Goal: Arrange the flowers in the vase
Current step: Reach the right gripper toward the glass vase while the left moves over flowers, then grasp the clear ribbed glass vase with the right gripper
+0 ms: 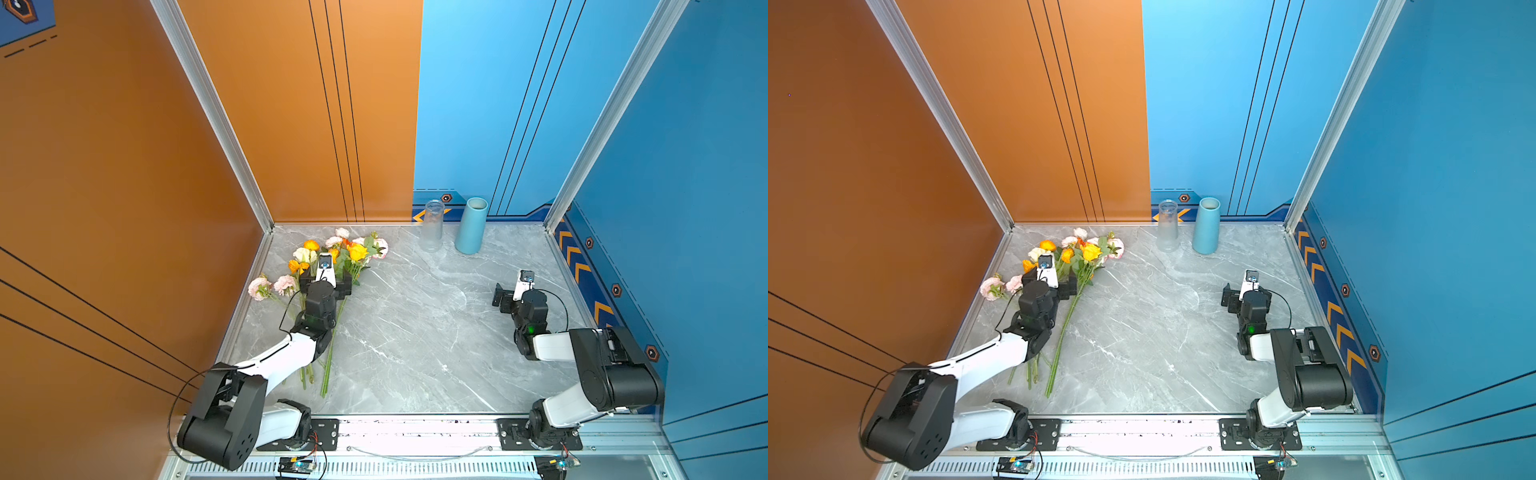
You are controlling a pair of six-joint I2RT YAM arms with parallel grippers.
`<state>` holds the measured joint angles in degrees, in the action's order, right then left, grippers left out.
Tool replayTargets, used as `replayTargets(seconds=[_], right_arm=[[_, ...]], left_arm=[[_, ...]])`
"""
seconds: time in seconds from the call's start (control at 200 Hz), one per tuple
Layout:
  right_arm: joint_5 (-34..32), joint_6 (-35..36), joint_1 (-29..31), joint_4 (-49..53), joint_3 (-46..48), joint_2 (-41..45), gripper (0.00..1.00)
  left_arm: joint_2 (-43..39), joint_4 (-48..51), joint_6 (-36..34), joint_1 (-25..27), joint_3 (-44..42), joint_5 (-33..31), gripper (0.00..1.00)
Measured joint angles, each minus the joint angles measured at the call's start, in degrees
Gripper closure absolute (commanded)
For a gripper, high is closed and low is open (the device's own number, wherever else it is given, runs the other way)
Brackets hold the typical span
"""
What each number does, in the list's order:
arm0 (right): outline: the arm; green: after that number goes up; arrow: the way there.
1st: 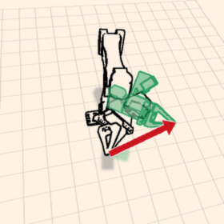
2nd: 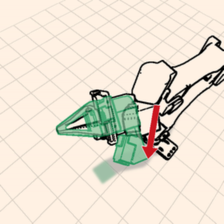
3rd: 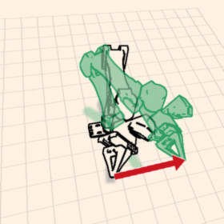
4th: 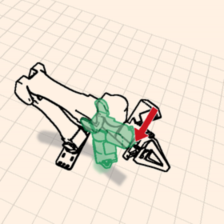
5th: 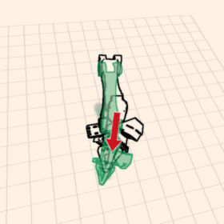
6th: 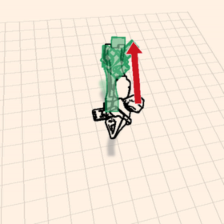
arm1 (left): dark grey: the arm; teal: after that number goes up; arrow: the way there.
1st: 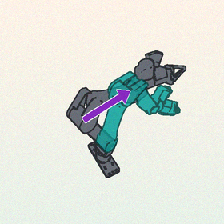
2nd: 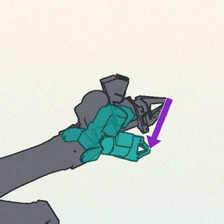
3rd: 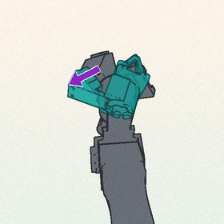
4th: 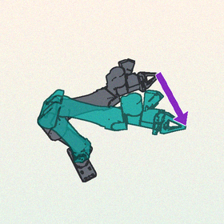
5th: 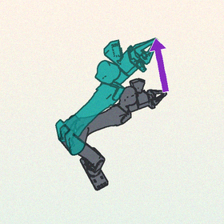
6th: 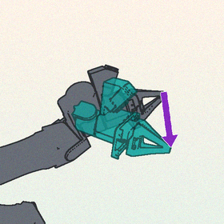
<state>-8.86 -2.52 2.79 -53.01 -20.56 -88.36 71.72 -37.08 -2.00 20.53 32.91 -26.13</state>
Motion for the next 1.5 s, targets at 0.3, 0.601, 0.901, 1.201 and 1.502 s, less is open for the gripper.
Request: replayTargets(seconds=[0.3, 0.601, 0.901, 1.201, 1.502], right_arm=[[0.02, 0.00, 0.00, -0.02, 0.00, 0.00, 0.00], [-1.55, 1.88, 3.08, 2.67, 2.10, 7.69, 0.00], [-1.44, 4.00, 10.01, 29.75, -20.41, 16.41, 0.02], [5.05, 3.72, 15.39, 45.59, -49.86, -0.31, 0.00], [6.10, 3.80, 19.41, 51.19, -68.52, -18.36, 0.00]], left_arm=[[6.45, 18.99, -1.49, 11.08, 29.16, 12.13, 0.02], [4.68, 21.07, -5.55, 12.20, 20.85, 23.69, 0.02], [6.16, 21.00, 6.34, -3.15, 26.01, 37.66, 0.02], [12.17, 20.31, 13.31, -7.52, 28.92, 45.18, 0.02], [13.27, 20.46, 17.55, -7.34, 29.42, 46.07, 0.02]])
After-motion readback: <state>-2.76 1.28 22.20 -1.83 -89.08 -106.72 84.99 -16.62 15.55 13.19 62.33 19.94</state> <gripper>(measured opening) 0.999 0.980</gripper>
